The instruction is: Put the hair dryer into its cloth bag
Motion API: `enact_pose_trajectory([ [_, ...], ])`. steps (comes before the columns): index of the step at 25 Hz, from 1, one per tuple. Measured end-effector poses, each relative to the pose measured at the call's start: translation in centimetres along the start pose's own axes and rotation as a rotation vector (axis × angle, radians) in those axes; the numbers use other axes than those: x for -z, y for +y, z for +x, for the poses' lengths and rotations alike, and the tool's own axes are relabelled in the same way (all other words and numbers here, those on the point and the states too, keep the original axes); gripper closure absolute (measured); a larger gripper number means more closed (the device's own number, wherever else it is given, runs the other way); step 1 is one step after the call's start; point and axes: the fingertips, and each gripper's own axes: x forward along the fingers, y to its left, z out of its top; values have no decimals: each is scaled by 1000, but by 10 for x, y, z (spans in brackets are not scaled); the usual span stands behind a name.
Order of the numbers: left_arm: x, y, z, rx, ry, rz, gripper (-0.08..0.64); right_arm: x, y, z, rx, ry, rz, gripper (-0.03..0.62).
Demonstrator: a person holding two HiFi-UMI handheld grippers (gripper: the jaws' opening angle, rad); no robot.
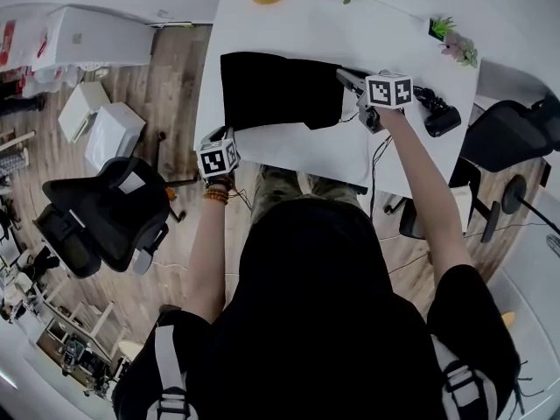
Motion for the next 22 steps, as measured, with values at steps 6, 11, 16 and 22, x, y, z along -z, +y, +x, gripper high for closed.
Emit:
enact_pose_trajectory([
  [6,-37,50,-19,-131,-88,-51,520,-21,52,-39,-139,-201,105,548],
  [11,-17,35,-5,13,-48,-47,460,70,132,-42,-332,30,-62,536],
  [16,-10,4,20,56,-17,-7,377,133,98,-50,-219,200,-449,353],
  [22,-26,4,35,-24,0,-55,453,86,7,-70,-117,118,-403,354],
])
